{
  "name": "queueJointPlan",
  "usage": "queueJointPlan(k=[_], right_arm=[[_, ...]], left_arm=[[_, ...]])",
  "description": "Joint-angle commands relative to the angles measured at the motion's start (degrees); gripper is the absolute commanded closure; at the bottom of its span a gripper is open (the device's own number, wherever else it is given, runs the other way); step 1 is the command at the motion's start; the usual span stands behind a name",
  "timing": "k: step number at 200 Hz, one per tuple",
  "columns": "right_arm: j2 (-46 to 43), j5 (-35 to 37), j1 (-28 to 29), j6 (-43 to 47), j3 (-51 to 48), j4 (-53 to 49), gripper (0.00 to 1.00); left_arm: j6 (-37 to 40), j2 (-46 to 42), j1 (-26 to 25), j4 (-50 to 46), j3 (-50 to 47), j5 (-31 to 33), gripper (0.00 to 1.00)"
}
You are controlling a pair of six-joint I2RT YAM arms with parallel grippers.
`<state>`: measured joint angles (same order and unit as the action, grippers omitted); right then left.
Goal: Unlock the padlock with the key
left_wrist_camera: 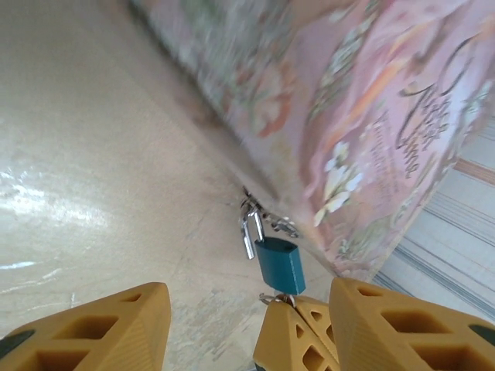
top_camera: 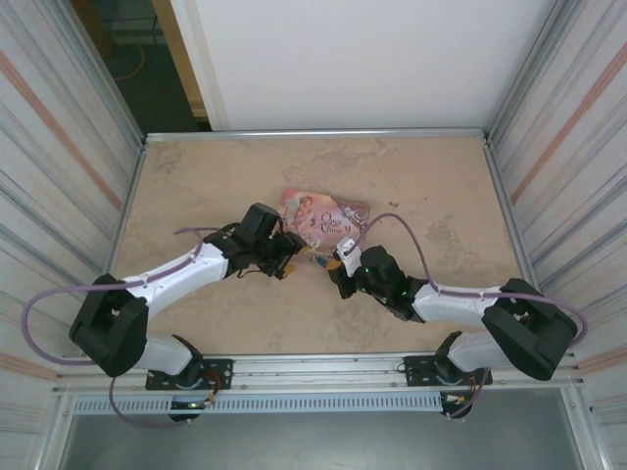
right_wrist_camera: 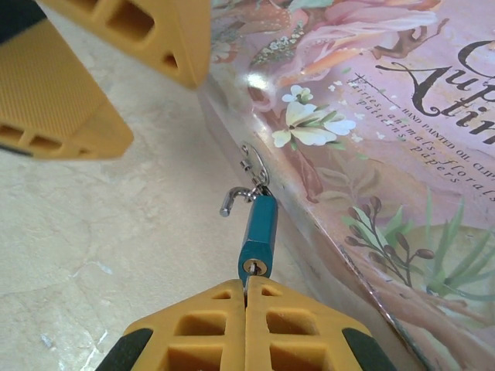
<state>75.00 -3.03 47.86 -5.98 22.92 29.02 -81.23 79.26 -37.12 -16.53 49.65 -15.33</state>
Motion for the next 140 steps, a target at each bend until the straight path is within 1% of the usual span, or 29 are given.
queueJointPlan(k=[1,27,49,78,111,140], right_arm=[[-2.93,0.33,-0.92,-3.51,0.02,-3.53,1.0],[-4.29,-1.84,-2.59,-7.55,0.66,-7.25,1.0],[-4.47,-5.89,-5.34,-12.62,1.12,-9.12,1.0],[-4.06,-9.54,-7.05,-18.27,2.2,-11.34,1.0],[-3.65,-13.06,-9.75,-26.57,1.96,-11.48,1.0],[-3.63,-14.52,-11.67,-32.21,1.61,-10.98,1.0]], left_arm=[[7.11,-3.63,0.98,-3.55,2.53,4.92,0.43],[11.94,-6.96,1.99,-4.62,3.18,9.8,0.42],[15.42,-9.35,3.42,-4.64,3.52,11.44,0.41],[19.25,-11.95,3.98,-6.37,4.47,15.02,0.38],[20.67,-13.93,4.51,-6.71,3.77,17.18,0.36],[20.54,-14.9,5.19,-6.75,2.36,17.97,0.36]])
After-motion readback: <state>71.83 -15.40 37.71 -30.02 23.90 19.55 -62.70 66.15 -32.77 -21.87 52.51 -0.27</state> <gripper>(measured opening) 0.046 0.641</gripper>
